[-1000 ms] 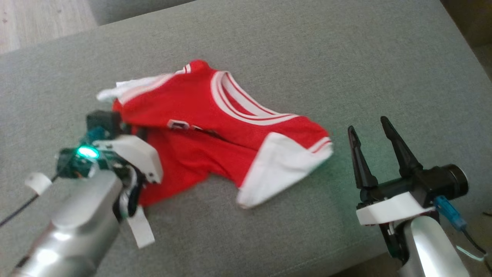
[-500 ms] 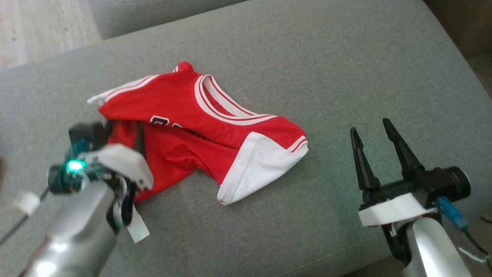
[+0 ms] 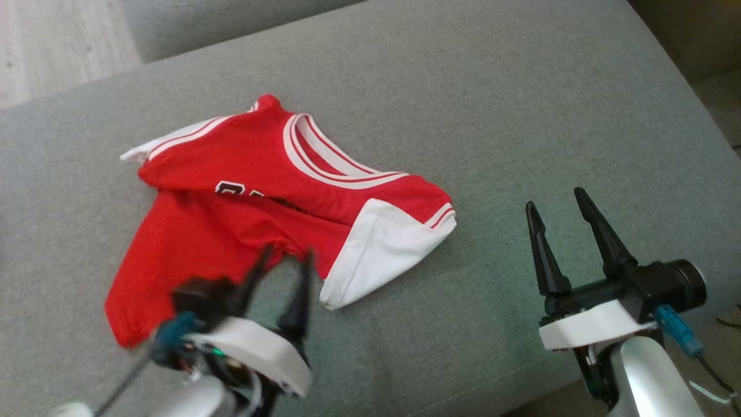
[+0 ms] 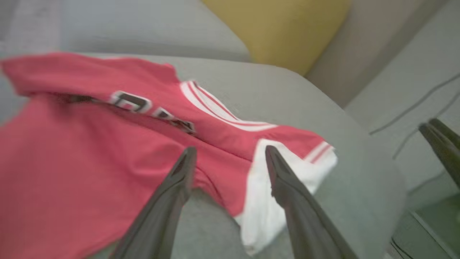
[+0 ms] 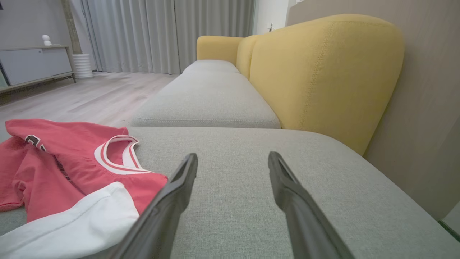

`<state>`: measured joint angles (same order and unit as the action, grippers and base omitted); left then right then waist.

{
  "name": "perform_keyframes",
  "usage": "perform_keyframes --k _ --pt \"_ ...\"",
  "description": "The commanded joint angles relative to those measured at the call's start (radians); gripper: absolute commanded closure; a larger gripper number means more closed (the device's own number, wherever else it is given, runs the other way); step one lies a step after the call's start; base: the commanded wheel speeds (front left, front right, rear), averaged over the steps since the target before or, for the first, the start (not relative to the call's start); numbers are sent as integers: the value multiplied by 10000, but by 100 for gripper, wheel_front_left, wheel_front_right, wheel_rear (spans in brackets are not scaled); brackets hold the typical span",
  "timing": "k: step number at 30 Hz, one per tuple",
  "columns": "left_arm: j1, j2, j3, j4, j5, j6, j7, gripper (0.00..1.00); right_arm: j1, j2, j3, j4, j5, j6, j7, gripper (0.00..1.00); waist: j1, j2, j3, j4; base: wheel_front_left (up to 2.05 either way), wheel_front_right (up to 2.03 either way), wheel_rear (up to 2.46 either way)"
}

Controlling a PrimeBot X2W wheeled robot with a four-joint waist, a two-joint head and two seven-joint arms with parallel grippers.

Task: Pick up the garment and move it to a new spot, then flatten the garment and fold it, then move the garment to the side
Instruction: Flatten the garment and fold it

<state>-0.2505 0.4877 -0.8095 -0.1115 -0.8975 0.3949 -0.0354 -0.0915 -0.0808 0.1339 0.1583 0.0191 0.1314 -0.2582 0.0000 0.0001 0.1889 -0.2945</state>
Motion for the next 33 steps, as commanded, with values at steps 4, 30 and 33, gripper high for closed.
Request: perform_keyframes --k 4,30,33 --pt "-778 -175 -348 -204 353 -230 486 0 -344 -26 296 -321 61 -7 -36 0 0 -1 257 -121 0 0 0" --pt "-3240 -2034 -1535 4298 288 -2302 1518 87 -695 246 376 -188 173 -7 -36 0 0 -1 852 -858 0 0 0" --pt "-3260 -2096 -1636 4253 328 -2375 1514 100 -719 257 377 -178 177 -7 -36 0 0 -1 828 -835 0 0 0"
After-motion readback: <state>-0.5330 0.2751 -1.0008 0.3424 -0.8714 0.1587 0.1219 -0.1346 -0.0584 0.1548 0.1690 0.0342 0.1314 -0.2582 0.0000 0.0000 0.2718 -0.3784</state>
